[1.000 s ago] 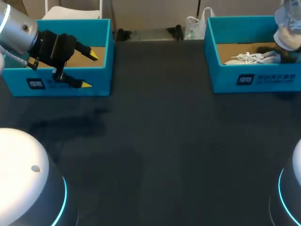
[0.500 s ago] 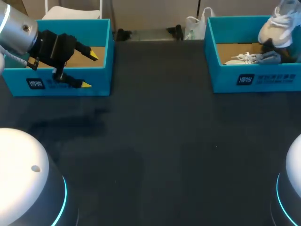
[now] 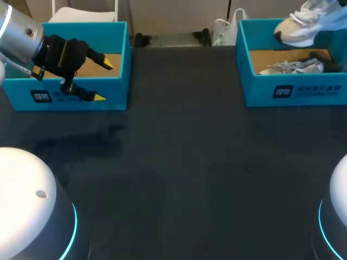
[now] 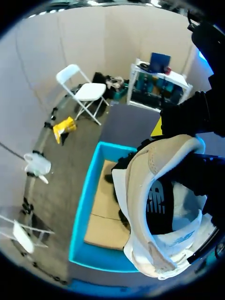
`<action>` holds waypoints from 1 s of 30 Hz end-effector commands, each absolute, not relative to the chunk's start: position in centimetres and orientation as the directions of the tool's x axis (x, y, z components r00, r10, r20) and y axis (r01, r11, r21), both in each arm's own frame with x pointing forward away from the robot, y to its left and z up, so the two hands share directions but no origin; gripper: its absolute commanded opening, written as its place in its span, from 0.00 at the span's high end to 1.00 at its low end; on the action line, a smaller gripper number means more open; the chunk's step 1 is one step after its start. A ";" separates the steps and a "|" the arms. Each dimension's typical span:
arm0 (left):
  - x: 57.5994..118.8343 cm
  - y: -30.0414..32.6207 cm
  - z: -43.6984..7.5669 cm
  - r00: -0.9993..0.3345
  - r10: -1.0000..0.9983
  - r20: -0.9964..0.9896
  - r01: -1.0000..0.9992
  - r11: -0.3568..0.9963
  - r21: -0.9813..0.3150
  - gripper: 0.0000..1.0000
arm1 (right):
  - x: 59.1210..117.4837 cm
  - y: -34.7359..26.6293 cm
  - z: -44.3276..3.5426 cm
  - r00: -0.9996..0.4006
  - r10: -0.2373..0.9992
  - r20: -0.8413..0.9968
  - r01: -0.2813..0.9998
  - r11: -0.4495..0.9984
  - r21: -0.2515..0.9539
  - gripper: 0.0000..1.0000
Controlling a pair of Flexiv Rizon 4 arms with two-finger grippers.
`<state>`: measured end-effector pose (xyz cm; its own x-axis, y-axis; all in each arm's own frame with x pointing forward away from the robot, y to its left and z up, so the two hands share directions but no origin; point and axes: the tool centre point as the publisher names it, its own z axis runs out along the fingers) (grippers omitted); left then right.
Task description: Take the shoe out of the shoebox, open the shoe tongue, remove and reinsert the insole, then place the shoe into the shoebox
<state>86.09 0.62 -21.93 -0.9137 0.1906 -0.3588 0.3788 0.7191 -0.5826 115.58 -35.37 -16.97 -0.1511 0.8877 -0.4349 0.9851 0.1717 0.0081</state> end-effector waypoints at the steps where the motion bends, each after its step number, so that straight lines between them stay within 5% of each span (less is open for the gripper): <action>1: 86.1 0.6 -21.9 -0.914 0.192 -0.358 0.379 0.721 -0.581 0.00 | 116.5 -35.4 -16.7 -0.008 0.908 -0.419 0.999 0.020 0.025 1.00; 13: 86.1 0.6 -21.9 -0.914 0.192 -0.358 0.379 0.721 -0.581 0.00 | 116.5 -35.4 -16.7 -0.008 0.908 -0.419 0.999 0.020 0.025 1.00; 23: 86.1 0.6 -21.9 -0.914 0.192 -0.358 0.379 0.721 -0.581 0.00 | 116.2 -34.1 -17.9 0.219 0.886 -0.409 0.976 -0.203 0.082 1.00; 30: 86.1 0.6 -21.9 -0.914 0.192 -0.358 0.379 0.721 -0.581 0.00 | 115.7 -33.5 -19.1 0.244 0.882 -0.403 0.970 -0.222 0.099 1.00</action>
<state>86.09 0.63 -21.93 -0.9138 0.1905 -0.3588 0.3787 0.7191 -0.5826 115.79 -33.49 -18.60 0.2443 0.8820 -0.4029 0.9697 -0.2224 0.1013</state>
